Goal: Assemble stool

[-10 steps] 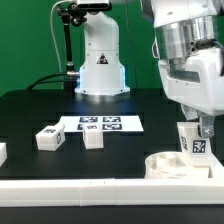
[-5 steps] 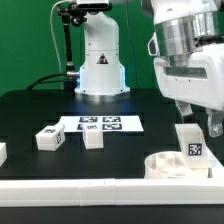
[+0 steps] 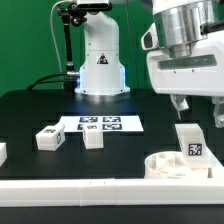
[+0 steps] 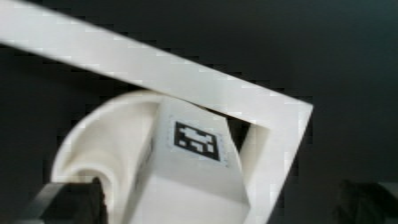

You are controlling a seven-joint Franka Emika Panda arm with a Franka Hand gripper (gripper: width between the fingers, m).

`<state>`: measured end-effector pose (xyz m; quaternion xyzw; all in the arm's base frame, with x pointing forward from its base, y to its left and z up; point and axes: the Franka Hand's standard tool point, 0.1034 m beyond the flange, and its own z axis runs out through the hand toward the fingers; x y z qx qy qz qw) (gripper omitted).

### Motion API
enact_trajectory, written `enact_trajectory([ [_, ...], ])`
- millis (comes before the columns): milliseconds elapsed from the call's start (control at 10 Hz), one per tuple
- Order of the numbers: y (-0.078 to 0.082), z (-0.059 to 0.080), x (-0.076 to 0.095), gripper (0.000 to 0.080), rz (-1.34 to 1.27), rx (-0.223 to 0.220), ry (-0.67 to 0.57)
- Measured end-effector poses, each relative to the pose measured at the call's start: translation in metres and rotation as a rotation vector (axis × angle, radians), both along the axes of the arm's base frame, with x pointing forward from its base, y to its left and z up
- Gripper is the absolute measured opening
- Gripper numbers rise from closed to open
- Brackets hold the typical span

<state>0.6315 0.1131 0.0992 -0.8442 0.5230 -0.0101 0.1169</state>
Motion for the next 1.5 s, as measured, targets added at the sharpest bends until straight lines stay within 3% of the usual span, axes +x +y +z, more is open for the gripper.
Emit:
enact_trajectory([
  [400, 0.002, 0.008, 0.0, 0.0648, 0.516, -0.091, -0.002],
  [1000, -0.002, 0.009, 0.003, 0.0648, 0.948, -0.135, -0.074],
  [1500, -0.003, 0.011, 0.009, 0.0648, 1.602, -0.28, -0.166],
])
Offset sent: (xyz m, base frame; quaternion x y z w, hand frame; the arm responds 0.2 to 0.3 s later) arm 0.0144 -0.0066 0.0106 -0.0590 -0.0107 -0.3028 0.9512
